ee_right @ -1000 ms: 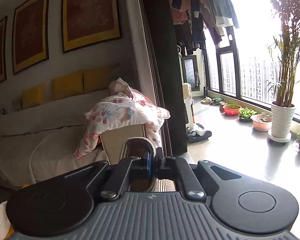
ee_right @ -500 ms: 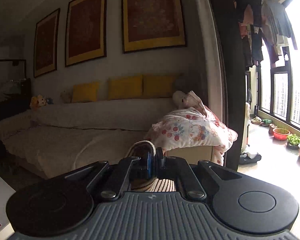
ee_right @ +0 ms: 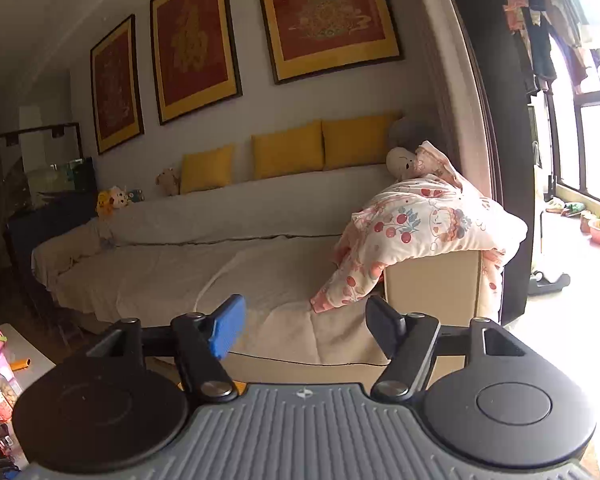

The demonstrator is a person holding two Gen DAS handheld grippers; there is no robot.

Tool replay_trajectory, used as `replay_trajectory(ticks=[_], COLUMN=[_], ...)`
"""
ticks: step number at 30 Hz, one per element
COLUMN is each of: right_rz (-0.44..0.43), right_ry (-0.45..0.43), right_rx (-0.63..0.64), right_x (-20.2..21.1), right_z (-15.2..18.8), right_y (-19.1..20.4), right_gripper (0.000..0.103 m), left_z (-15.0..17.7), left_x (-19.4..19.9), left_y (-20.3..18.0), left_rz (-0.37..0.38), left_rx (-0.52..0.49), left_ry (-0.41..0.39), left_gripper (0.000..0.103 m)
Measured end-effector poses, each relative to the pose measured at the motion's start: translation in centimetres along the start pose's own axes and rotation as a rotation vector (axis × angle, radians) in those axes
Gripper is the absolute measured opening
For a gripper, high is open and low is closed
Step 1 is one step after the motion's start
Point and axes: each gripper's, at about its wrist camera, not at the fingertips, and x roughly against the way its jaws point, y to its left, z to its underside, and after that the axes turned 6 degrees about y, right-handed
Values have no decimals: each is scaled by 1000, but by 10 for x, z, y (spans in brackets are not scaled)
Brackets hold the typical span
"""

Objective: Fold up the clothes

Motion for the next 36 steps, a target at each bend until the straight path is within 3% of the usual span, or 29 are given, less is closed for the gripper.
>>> replay_trajectory(ticks=[4,7,11,14,19,23,24,25,27,31,32,34,36], right_rz=[-37,-39,20,23,37,50,54,57,30,-112,-148,-315,-373], right_ry=[67,164,253,286,286,272,268,265,250,203,191,236,256], right_rx=[-113,-276,-374,-307,-157,-31,1,32,93,207,235,217,203], right_x=[1,-12,-30,-32,-28,-23,-22,-21,-14,9,15,18,11], right_z=[33,79,134,137,139,140,140,140,139,135,134,134,137], right_y=[-43,-84,-123,-111,-78,-48,-41,-33,-12,50,65,92,109], right_gripper=[101,102,102,103,103,102,99,92,82,43,42,43,51], left_z=[2,4,8,13,17,9,6,1,-13,-38,-43,-49,-54], left_x=[-9,-15,-14,-6,-3,-20,-26,-33,-42,-36,-35,-34,-35], left_y=[6,6,-1,-5,4,6,5,7,19,40,40,36,28], left_rz=[-41,-72,-171,-258,-368,-381,-380,-367,-283,-87,-56,-16,5], left_rx=[47,57,-61,-180,-252,-287,-294,-293,-199,53,81,102,96], left_ry=[31,59,119,156,147,102,101,113,125,65,53,42,38], left_gripper=[103,103,103,103,103,95,82,55,23,15,15,14,14])
